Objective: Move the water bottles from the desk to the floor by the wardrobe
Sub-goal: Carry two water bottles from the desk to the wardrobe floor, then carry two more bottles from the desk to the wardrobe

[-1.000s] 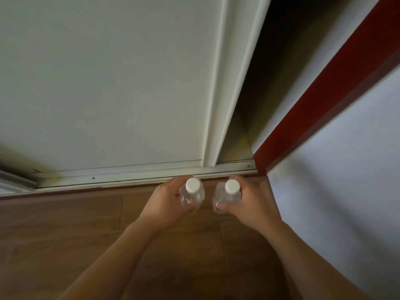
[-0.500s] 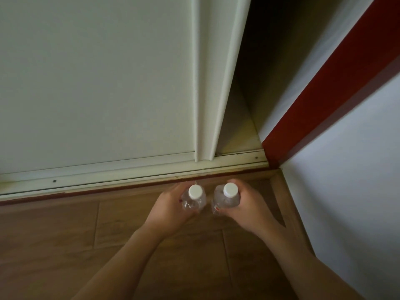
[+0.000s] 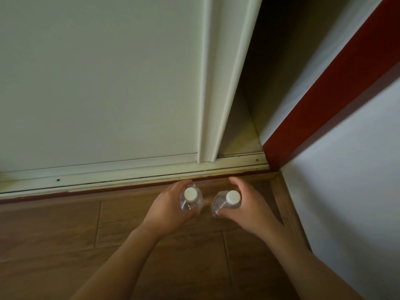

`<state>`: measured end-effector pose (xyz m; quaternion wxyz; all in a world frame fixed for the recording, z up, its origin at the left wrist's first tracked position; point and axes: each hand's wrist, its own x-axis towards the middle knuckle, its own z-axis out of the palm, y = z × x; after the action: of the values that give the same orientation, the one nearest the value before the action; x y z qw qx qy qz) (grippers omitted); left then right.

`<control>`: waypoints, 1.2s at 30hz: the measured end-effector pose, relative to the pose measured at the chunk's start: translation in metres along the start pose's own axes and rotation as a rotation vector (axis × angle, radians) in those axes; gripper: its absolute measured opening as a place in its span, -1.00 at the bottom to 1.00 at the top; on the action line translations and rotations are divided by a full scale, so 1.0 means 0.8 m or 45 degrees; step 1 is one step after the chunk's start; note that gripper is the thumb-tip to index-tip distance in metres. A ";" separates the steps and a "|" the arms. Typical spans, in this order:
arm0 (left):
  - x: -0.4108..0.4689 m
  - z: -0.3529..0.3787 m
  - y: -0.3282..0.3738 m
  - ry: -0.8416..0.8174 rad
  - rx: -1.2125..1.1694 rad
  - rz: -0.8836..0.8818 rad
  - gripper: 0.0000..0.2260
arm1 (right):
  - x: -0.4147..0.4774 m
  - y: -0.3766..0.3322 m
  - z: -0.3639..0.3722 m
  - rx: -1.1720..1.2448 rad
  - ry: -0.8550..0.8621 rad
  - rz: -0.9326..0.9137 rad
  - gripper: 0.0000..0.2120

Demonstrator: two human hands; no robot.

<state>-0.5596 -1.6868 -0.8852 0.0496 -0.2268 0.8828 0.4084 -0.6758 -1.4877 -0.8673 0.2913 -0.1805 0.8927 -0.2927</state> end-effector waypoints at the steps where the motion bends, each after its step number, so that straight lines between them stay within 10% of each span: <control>1: -0.002 -0.004 0.002 0.006 0.004 0.007 -0.32 | -0.002 -0.004 -0.004 -0.010 0.006 0.000 -0.09; 36: -0.391 -0.580 0.585 -0.022 0.525 0.289 -0.59 | -0.525 -0.544 -0.497 -0.387 0.214 -0.057 -0.55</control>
<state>-0.4411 -1.6555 -0.1661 0.0562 -0.1079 0.9669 0.2245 -0.5370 -1.4466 -0.1581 0.1784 -0.2173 0.9436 -0.1750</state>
